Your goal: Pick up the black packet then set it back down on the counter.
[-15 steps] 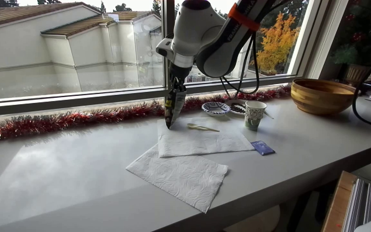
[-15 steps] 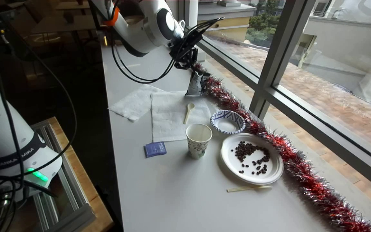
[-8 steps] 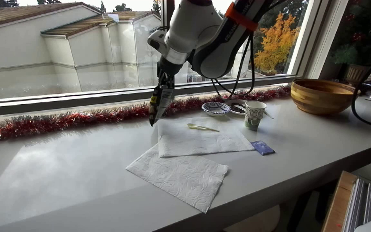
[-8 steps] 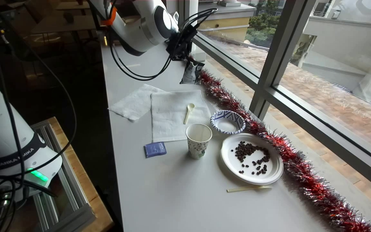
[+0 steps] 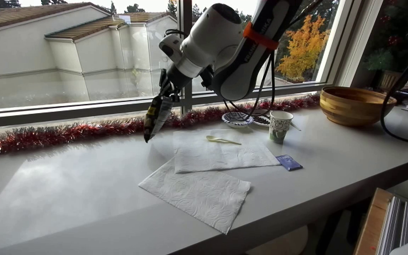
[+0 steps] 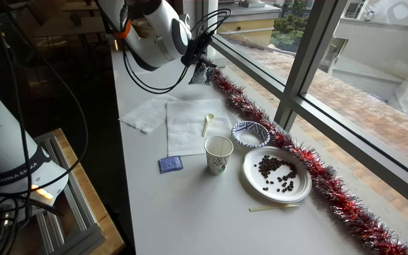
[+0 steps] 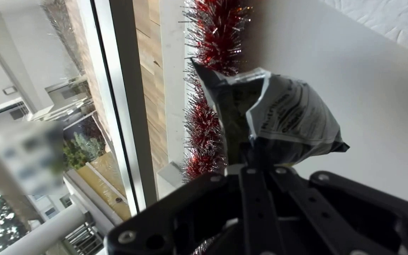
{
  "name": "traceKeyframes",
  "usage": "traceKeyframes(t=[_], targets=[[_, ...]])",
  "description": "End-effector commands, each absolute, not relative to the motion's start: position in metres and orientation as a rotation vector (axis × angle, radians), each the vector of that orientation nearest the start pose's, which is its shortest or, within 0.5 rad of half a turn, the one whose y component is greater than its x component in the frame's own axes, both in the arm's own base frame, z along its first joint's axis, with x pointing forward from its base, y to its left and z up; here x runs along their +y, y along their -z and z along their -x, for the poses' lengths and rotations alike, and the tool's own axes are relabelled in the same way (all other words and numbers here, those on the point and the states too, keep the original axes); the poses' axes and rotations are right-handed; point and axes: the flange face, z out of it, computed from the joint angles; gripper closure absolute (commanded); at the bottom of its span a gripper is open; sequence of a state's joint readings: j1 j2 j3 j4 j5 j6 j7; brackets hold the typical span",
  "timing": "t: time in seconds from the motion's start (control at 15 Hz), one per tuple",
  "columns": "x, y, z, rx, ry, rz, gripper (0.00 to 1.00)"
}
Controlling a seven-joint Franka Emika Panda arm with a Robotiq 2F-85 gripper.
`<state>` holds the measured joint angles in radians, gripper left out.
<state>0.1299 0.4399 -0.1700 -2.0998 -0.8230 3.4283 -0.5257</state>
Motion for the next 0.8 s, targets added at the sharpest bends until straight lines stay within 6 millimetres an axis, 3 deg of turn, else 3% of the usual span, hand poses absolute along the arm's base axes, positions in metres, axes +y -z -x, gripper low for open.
traceKeyframes(t=[0.0,0.4,0.73], targets=[[0.055,-0.263,-0.6,-2.1,1.301,2.445,1.0],[0.034,-0.225,-0.585,-1.968,1.27,2.455,1.0],[0.013,-0.214,-0.57,-1.854,1.17,2.528,1.0]])
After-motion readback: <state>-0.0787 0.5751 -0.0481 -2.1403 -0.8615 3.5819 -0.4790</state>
